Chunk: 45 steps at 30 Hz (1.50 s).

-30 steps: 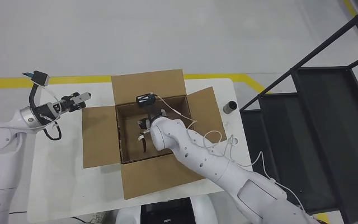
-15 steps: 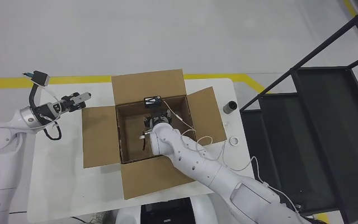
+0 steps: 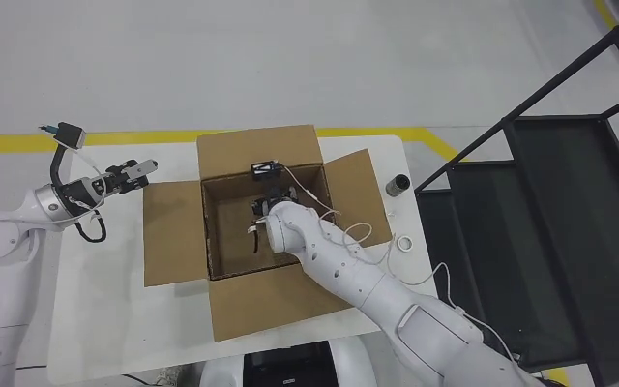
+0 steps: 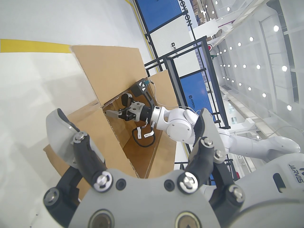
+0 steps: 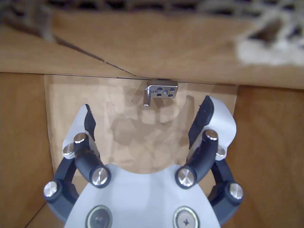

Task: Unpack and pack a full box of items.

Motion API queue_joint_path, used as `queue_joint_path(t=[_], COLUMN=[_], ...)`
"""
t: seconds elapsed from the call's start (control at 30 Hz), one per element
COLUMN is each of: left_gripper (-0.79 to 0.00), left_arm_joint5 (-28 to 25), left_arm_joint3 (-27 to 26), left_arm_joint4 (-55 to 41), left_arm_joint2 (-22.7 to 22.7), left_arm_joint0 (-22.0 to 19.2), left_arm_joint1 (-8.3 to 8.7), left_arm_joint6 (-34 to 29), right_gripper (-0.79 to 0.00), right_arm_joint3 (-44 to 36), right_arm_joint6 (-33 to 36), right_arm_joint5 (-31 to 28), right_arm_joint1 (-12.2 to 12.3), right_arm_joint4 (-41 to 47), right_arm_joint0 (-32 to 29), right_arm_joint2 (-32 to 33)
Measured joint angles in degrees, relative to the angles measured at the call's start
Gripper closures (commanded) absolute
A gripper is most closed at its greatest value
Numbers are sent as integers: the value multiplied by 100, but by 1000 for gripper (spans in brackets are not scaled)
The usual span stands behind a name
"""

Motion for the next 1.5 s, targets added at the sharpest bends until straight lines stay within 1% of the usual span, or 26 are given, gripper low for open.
queue_joint_path(t=[0.07, 0.1, 0.13, 0.17, 0.2, 0.27, 0.37, 0.4, 0.43, 0.47, 0.5, 0.53, 0.67, 0.8, 0.87, 1.03, 1.2, 1.3, 1.5], left_gripper=[-785, -785, -785, -785, -785, -785, -785, -785, -785, -785, -785, -785, -785, -785, -785, -785, -785, -785, -785], left_arm_joint5=[0, 0, 0, 0, 0, 0, 0, 0, 0, 0, 0, 0, 0, 0, 0, 0, 0, 0, 0], left_arm_joint3=[0, 0, 0, 0, 0, 0, 0, 0, 0, 0, 0, 0, 0, 0, 0, 0, 0, 0, 0], left_arm_joint4=[0, 0, 0, 0, 0, 0, 0, 0, 0, 0, 0, 0, 0, 0, 0, 0, 0, 0, 0], left_arm_joint2=[0, 0, 0, 0, 0, 0, 0, 0, 0, 0, 0, 0, 0, 0, 0, 0, 0, 0, 0], left_arm_joint0=[0, 0, 0, 0, 0, 0, 0, 0, 0, 0, 0, 0, 0, 0, 0, 0, 0, 0, 0], left_arm_joint1=[0, 0, 0, 0, 0, 0, 0, 0, 0, 0, 0, 0, 0, 0, 0, 0, 0, 0, 0], left_arm_joint6=[0, 0, 0, 0, 0, 0, 0, 0, 0, 0, 0, 0, 0, 0, 0, 0, 0, 0, 0], right_gripper=[-785, -736, -366, -280, -265, -292, -369, -372, -357, -465, -733, -785, -785, -785, -785, -785, -785, -785, -785], right_arm_joint3=[101, 161, 203, 245, 301, 362, 303, 251, 206, 152, 66, -5, -405, -1111, -1434, -2041, -2293, -2279, -2277], right_arm_joint6=[-10, -34, -54, -68, -73, -73, -126, -155, -163, -159, -134, -119, -166, -250, -219, 285, 720, 970, 938], right_arm_joint5=[-35, -57, -74, -90, -98, -77, 21, 44, 85, 130, 166, 162, 106, 102, -33, -575, -870, -1132, -1107], right_arm_joint1=[-28, -48, -64, -82, -107, -145, -194, -197, -196, -192, -182, -169, -77, 62, 132, 305, 367, 366, 366], right_arm_joint4=[37, 60, 77, 83, 73, 17, -131, -236, -331, -414, -504, -561, -837, -1278, -1571, -2475, -3122, -3097, -3090], right_arm_joint0=[42, 63, 75, 89, 108, 133, 100, 60, 23, -20, -87, -142, -422, -803, -976, -1248, -1344, -1320, -1319], right_arm_joint2=[12, 12, 8, -5, -37, -100, -198, -235, -258, -271, -275, -270, -152, 30, 63, 136, 162, 169, 169])
